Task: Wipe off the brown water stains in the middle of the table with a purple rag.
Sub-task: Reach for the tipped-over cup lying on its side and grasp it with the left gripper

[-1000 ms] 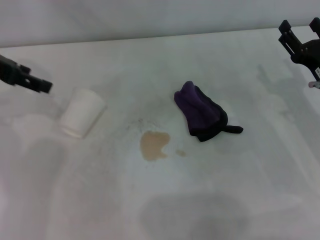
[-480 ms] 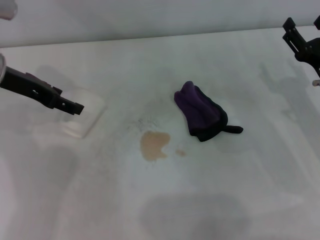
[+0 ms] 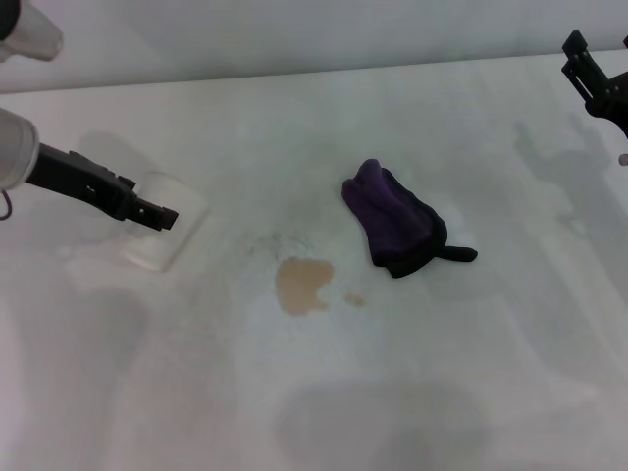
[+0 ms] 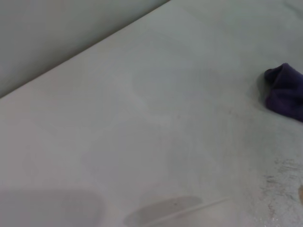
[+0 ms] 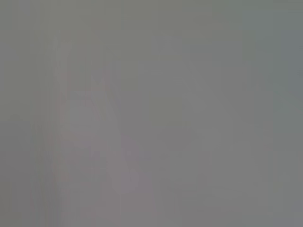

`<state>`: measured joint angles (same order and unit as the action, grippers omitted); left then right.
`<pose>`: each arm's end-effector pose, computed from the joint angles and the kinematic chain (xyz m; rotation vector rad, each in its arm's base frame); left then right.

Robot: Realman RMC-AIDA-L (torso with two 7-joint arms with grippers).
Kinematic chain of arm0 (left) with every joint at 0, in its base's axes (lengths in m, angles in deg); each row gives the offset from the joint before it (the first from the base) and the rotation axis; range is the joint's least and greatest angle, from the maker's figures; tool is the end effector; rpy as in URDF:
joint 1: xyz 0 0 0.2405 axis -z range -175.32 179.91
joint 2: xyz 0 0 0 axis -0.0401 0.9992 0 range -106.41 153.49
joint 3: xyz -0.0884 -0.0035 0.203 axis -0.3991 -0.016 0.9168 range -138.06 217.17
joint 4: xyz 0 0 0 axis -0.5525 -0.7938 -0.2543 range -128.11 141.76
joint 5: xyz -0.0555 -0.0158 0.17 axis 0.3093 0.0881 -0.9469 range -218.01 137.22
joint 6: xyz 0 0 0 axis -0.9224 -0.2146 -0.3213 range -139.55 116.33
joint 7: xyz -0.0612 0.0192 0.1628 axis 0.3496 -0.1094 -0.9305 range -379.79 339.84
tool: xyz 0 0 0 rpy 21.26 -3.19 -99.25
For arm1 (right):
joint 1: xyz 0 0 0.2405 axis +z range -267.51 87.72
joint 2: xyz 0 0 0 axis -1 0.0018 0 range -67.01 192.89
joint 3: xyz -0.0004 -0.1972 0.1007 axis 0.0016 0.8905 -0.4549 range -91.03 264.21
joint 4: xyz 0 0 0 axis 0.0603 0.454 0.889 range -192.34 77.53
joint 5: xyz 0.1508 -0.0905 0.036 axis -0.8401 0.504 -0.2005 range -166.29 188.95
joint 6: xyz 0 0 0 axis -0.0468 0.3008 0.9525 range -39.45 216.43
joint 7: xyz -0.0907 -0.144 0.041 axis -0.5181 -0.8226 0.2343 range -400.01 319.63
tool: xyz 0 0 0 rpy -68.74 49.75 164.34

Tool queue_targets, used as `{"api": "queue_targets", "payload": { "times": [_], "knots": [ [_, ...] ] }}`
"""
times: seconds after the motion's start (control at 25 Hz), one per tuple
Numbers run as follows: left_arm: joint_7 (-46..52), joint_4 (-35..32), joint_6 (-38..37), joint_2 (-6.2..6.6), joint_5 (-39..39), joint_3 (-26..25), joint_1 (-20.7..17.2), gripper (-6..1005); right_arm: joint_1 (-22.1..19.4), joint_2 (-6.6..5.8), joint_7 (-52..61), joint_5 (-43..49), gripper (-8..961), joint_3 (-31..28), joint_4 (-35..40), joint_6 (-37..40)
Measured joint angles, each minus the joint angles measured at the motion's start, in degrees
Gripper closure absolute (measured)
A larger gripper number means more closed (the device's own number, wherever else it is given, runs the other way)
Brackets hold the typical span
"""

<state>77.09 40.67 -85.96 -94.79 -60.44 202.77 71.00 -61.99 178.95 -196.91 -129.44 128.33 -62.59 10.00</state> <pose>-0.2056 0.3793 -0.0149 -2.6645 -0.8946 0.2290 0.2866 0.3285 0.0554 -1.5170 0.6047 0.8748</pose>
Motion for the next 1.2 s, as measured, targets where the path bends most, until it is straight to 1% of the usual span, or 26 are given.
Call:
{"api": "queue_targets", "payload": {
  "times": [0.44, 0.68, 0.92, 1.2],
  "knots": [
    [0.61, -4.71, 6.71, -0.14, 0.32, -0.09, -1.58, 125, -0.10, 0.00, 0.26, -0.16, 85, 0.00, 0.00, 0.01],
    [0.47, -6.69, 10.38, -0.22, 2.16, -0.09, -2.69, 125, 0.22, 0.00, 0.28, -0.03, 85, 0.00, 0.00, 0.01],
    [-0.13, -7.49, 12.00, -0.02, 2.52, -0.09, -3.17, 126, 0.28, 0.00, 0.28, -0.03, 86, 0.00, 0.00, 0.01],
    [-1.35, -7.39, 12.28, -0.08, 3.05, -0.09, -3.73, 133, 0.30, 0.00, 0.28, 0.05, 86, 0.00, 0.17, 0.01]
  ]
}}
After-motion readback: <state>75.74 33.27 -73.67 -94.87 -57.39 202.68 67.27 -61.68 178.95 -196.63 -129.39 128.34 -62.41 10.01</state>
